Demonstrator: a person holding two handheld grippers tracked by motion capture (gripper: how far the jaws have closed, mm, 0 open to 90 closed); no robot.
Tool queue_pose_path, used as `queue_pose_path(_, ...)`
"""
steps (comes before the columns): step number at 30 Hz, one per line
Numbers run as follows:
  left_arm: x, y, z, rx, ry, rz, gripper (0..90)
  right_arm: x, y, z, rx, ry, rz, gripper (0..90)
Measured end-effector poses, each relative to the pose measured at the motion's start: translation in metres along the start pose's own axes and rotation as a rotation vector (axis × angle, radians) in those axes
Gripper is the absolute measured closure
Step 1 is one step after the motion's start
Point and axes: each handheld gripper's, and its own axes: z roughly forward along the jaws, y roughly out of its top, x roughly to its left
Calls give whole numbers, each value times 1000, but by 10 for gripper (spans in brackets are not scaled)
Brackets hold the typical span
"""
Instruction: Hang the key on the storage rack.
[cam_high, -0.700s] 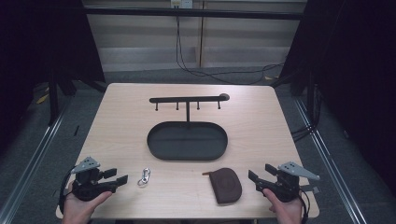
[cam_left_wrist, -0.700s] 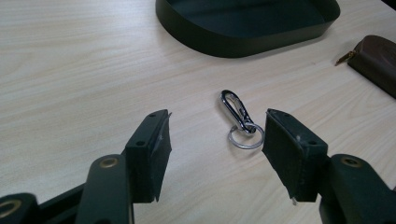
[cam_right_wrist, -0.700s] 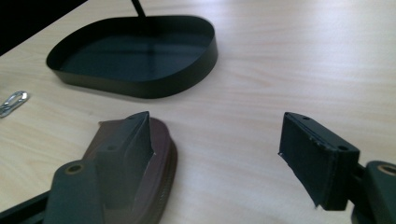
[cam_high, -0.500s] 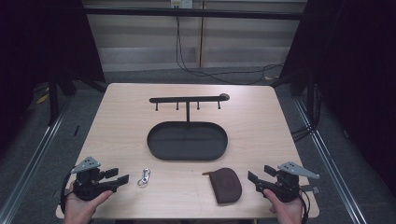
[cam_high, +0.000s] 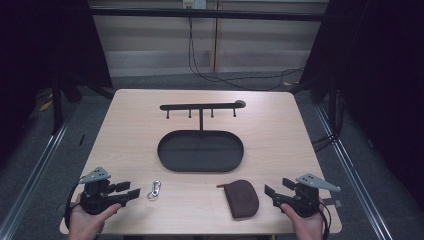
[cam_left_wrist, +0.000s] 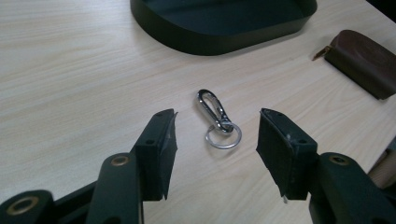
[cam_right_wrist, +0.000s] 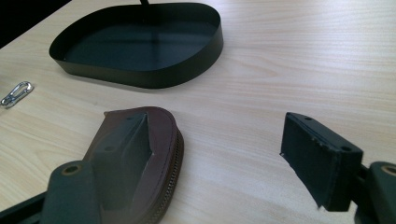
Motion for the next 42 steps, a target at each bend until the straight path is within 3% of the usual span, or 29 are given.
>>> queue_pose_path(2, -2, 4, -1, 15, -11, -8, 472, 0, 0, 1, 6, 2, -5, 236)
queue_pose_path(8, -7, 18, -2, 61, 13, 7, 472, 0, 0, 3, 15, 2, -12, 225)
queue_pose_path(11, -9, 24, 0, 126, -4, 29, 432, 1, 0, 3, 18, 1, -21, 223)
queue_pose_path(12, -12, 26, 2, 144, -6, 54, 446, 1, 0, 3, 19, 2, -24, 223)
queue_pose_path(15, -12, 30, 6, 179, -10, 56, 450, 2, 0, 4, 25, 6, -35, 225)
queue_pose_path(19, -11, 35, 9, 221, -9, 65, 451, 3, 0, 6, 34, 8, -38, 224)
queue_pose_path(20, -13, 39, 13, 249, 10, 85, 448, 2, 0, 6, 34, 13, -32, 223)
queue_pose_path(23, -15, 43, 15, 248, 8, 102, 453, 1, 0, 6, 37, 12, -27, 222)
queue_pose_path(29, -17, 54, 27, 308, 23, 80, 450, 2, 0, 6, 38, 11, -35, 222)
queue_pose_path(30, -17, 58, 31, 344, 29, 87, 445, 2, 0, 6, 42, 12, -29, 222)
queue_pose_path(34, -15, 64, 37, 365, 32, 56, 430, 1, 0, 7, 47, 11, -31, 221)
queue_pose_path(37, -15, 67, 39, 372, 34, 61, 440, 2, 0, 8, 54, 1, -40, 221)
queue_pose_path(42, -14, 71, 51, 443, 43, 38, 465, 4, 0, 9, 67, -3, -47, 221)
